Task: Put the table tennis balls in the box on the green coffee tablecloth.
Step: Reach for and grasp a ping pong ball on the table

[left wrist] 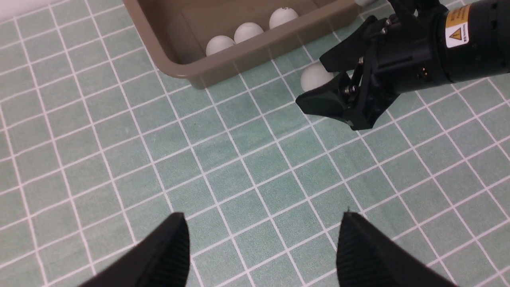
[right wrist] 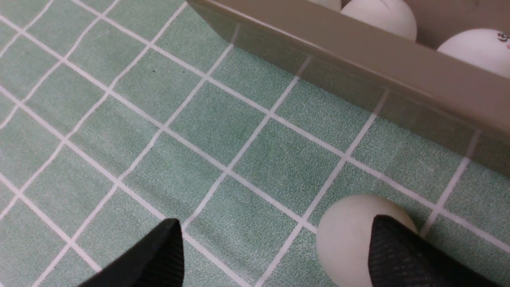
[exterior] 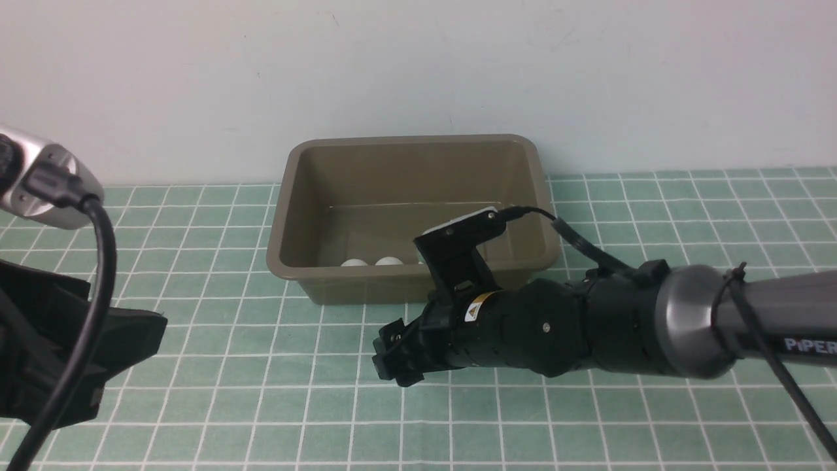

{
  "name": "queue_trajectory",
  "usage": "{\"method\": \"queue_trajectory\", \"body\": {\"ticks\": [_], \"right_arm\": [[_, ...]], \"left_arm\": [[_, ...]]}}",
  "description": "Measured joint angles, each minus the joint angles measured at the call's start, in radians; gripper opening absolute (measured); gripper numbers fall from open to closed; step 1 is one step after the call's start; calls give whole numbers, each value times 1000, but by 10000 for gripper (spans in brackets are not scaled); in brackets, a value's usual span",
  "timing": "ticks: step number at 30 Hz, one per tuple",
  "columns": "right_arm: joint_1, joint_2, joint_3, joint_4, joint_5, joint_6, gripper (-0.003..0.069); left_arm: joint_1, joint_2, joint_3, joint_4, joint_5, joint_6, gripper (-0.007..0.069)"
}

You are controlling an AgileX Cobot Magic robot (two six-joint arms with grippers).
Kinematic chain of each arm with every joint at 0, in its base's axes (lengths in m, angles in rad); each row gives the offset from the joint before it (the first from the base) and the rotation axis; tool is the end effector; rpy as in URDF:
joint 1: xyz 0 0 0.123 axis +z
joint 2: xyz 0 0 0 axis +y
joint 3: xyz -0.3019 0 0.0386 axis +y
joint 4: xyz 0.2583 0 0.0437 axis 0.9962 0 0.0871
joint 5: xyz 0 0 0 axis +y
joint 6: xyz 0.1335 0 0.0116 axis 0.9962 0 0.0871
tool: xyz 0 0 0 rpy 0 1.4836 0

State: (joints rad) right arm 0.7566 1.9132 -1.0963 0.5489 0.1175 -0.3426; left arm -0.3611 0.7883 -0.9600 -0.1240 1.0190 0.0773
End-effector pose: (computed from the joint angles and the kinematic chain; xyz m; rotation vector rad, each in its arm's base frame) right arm 0.3118 0.3057 0.1373 -0.7012 2.3621 0.5086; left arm 0.1432 -0.0692 0.3600 0.4865 2.2901 -0.2970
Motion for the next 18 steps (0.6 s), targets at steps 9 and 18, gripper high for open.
{"method": "queue_trajectory", "body": {"ticks": [9, 18], "right_arm": [[-51, 3, 0, -6, 65, -17, 560], [-52, 12, 0, -5, 51, -20, 560]], "left_arm": [[0, 0, 0, 0, 1, 0, 447], [0, 0, 0, 0, 4, 0, 447]]}}
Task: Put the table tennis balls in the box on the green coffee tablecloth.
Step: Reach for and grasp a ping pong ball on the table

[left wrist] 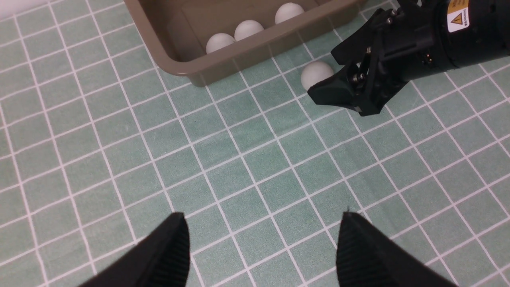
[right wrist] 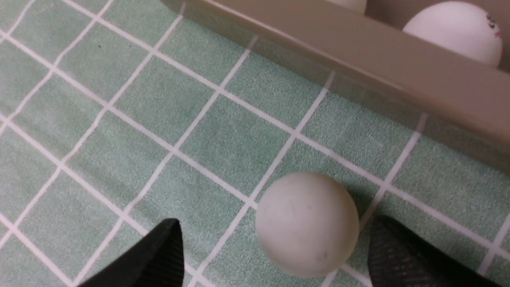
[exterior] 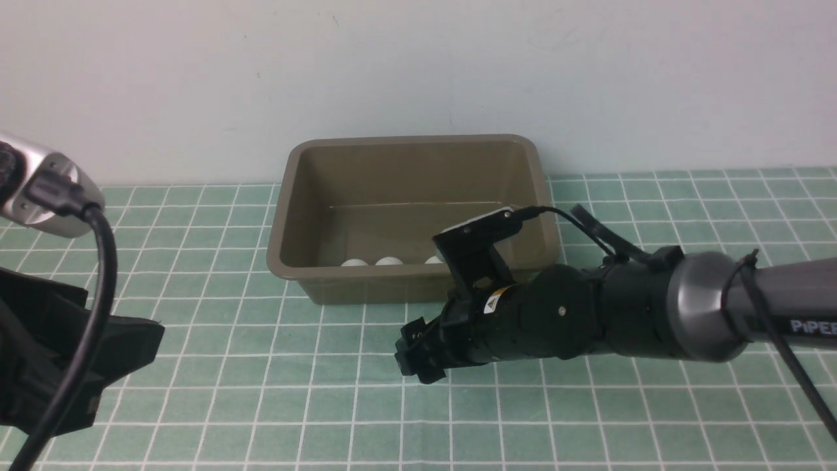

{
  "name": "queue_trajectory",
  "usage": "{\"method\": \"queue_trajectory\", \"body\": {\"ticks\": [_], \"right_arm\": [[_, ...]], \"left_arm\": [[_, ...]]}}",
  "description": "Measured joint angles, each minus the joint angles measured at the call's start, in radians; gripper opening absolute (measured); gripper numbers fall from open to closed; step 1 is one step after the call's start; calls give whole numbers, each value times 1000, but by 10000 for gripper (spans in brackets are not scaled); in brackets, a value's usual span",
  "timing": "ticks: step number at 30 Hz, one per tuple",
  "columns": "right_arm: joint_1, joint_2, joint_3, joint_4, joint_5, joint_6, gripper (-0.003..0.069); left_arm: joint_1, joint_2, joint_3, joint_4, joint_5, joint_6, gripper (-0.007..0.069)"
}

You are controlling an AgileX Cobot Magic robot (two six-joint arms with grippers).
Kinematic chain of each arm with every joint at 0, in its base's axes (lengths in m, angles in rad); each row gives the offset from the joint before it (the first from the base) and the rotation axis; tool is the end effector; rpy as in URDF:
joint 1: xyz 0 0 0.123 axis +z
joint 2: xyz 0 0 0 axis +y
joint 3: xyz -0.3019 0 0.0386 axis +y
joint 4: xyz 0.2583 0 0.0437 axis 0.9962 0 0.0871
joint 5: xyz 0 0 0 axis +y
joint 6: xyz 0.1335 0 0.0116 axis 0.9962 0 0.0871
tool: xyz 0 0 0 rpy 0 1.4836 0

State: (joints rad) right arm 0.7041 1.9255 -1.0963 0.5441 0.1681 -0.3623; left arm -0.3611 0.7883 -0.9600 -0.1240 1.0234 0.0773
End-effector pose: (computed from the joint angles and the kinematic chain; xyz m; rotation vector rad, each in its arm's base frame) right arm 0.3218 0.2886 0.1283 -0.6947 2.4181 0.4804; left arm 0.1428 -0.0691 0.3595 0.4878 2.2943 -0.2966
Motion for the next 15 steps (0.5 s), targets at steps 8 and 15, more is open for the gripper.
{"method": "queue_trajectory", "body": {"ticks": [8, 15], "right_arm": [[0, 40, -2, 2, -45, -1, 560], [0, 50, -2, 5, -83, -1, 560]], "left_arm": [[0, 0, 0, 0, 1, 0, 447], [0, 0, 0, 0, 1, 0, 447]]}}
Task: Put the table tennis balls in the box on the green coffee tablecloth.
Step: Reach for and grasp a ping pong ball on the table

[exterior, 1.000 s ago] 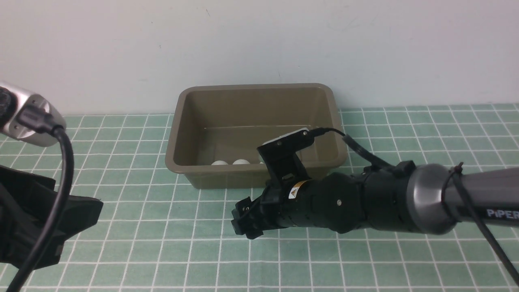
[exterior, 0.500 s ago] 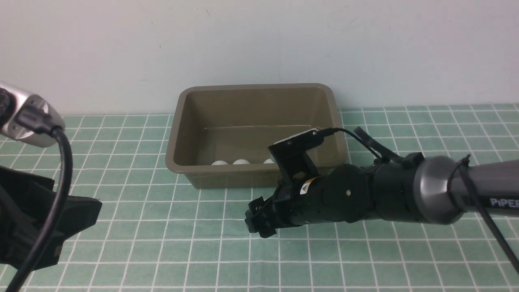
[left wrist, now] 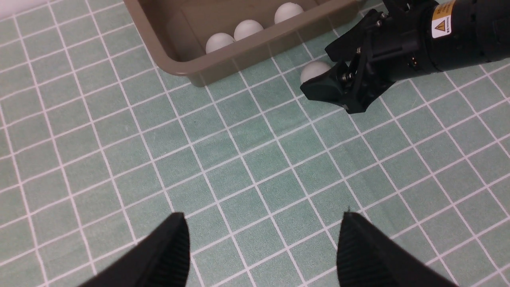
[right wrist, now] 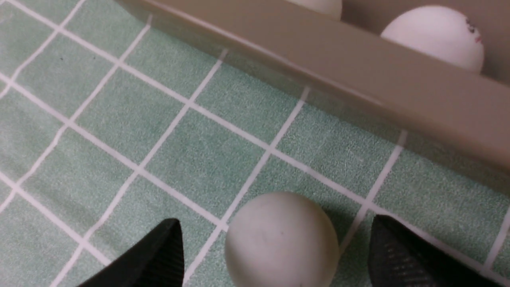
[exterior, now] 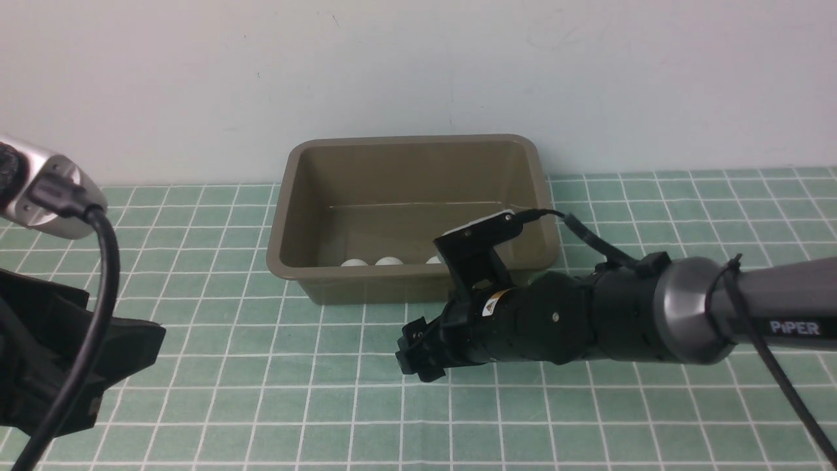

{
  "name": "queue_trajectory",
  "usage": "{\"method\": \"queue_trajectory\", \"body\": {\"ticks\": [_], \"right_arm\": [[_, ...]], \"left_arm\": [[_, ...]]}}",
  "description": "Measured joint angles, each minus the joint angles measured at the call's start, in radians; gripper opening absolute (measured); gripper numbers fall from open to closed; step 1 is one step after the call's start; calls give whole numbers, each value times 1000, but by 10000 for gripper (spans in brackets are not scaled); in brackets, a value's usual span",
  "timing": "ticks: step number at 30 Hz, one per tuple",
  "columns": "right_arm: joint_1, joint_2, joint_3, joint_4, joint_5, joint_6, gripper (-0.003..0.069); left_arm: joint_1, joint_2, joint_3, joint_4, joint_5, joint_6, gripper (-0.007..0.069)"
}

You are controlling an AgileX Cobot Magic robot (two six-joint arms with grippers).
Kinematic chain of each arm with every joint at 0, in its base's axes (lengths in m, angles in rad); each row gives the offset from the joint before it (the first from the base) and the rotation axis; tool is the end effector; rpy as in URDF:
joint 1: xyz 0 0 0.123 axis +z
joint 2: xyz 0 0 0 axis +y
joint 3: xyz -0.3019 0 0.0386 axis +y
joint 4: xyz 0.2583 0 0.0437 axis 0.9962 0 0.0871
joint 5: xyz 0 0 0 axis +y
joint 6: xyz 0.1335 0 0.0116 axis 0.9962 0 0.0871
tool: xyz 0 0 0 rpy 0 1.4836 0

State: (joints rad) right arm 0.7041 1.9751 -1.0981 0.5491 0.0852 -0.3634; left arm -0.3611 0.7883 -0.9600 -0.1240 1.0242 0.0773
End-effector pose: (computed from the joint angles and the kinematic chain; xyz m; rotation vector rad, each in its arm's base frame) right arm 0.3315 0.2894 0.1130 -0.6583 2.3953 0.4444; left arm 0.1427 -0.0690 0.3595 0.4880 2.2951 -0.2965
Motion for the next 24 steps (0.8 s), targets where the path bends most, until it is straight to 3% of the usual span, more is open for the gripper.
{"method": "queue_trajectory", "body": {"ticks": [24], "right_arm": [[8, 8, -1, 1, -11, 0, 560]], "left_arm": [[0, 0, 0, -1, 0, 0, 447]]}}
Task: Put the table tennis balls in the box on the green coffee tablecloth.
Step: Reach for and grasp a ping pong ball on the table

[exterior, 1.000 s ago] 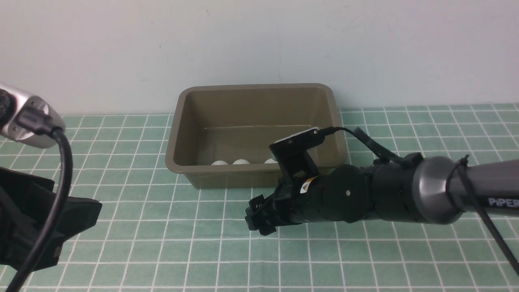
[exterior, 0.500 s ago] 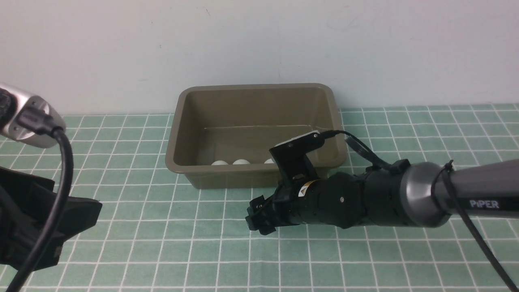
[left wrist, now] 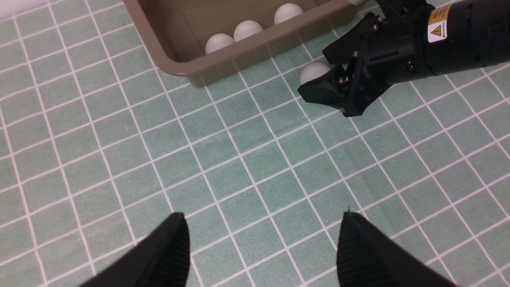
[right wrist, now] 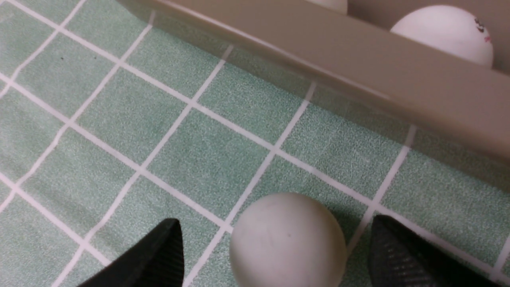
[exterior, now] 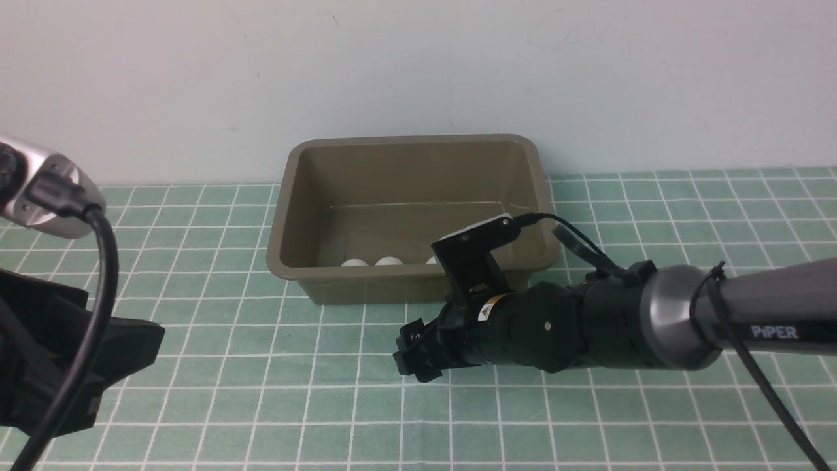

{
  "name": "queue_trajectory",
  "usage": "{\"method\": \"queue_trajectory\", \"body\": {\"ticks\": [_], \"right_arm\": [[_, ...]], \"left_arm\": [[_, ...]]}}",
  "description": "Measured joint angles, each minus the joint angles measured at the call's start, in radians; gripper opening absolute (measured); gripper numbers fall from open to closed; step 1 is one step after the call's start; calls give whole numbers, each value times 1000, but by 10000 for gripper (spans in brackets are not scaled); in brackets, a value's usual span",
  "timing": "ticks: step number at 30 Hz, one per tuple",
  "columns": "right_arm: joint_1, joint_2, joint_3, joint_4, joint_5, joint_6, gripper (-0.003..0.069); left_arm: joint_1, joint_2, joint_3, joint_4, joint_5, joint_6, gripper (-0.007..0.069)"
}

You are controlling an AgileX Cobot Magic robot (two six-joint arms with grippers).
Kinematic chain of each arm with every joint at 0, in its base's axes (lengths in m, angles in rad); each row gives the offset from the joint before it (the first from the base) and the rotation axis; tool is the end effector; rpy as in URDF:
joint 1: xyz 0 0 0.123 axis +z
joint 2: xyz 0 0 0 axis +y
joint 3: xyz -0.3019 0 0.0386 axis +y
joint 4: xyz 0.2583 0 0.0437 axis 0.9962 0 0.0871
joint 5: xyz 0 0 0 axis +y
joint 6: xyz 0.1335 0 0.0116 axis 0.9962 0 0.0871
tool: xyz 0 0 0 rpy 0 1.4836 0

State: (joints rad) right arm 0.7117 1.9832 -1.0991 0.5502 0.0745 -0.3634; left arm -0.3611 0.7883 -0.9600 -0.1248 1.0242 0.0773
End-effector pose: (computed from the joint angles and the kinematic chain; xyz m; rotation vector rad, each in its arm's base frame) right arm 0.3307 0.2921 0.1105 -0.6627 2.3916 0.4428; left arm 0.1427 -0.0691 0.3595 0.4879 2.2951 -0.2975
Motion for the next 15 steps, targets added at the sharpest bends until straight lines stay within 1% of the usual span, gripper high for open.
{"method": "queue_trajectory", "body": {"ticks": [15], "right_arm": [[0, 1, 0, 0, -2, 0, 560]], "left_arm": [[0, 0, 0, -16, 0, 0, 447]]}}
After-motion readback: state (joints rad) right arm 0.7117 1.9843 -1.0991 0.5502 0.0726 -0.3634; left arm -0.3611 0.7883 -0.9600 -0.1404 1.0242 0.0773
